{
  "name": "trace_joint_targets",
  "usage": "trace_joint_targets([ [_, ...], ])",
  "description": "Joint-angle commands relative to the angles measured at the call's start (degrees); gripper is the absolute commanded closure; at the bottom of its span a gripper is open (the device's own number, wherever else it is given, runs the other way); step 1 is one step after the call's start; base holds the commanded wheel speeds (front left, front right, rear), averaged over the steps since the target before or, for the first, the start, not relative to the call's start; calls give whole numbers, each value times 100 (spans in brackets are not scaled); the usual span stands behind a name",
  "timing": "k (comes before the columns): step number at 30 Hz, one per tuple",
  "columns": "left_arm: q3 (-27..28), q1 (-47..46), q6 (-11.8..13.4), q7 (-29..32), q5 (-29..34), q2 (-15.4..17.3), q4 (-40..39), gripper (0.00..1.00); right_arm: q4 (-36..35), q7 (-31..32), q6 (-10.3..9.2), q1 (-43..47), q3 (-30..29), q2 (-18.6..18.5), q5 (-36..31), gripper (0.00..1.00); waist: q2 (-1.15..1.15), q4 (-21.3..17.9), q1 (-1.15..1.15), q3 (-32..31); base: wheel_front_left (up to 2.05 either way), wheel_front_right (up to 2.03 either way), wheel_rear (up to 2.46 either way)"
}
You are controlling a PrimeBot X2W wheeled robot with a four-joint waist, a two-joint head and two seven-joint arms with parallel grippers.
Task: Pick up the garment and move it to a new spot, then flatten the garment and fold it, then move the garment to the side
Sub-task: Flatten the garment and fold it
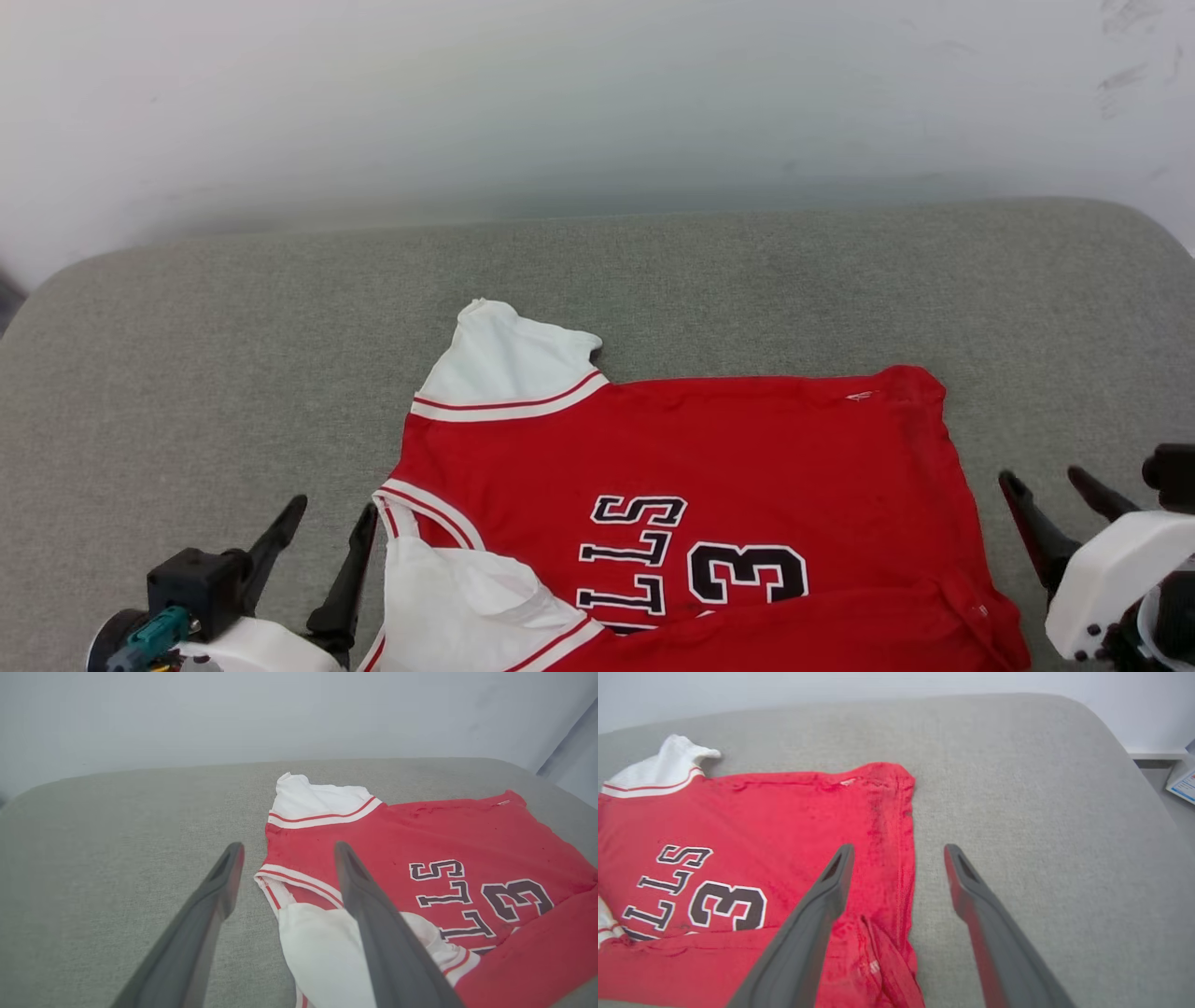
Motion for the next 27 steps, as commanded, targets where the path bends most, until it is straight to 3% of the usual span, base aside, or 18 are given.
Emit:
trace_joint_targets([
  [1,74,-75,66,-97,106,-71,-42,0,-49,-227,-5,-91,15,50,72,0,0,-14,0,-12,0,0,0],
  [5,292,-152,155,-226,546,-249,-197,0,-161,-1039,-3,-193,167,77,116,0,0,-36,0,-3,0,0,0],
  [11,897,-67,6,-249,1118,-690,-559,0,-187,-2072,-3,-188,277,212,-14,0,0,-76,0,42,0,0,0],
  [14,1328,35,-271,-238,1455,-1023,-658,0,-148,-2743,-2,-238,309,329,-115,0,0,-148,0,145,0,0,0],
  [17,1523,-54,-529,-239,1588,-1127,-601,0,-118,-3056,-2,-316,369,392,-214,0,0,-247,0,286,0,0,0],
  [22,1654,-533,-985,-172,1544,-951,-313,0,-130,-3304,-2,-508,556,386,-375,0,0,-491,0,686,0,0,0],
  [27,1665,-1425,-1440,574,1338,-499,-1,0,-171,-3435,-2,-722,682,465,-447,0,0,-798,0,1160,0,0,0],
])
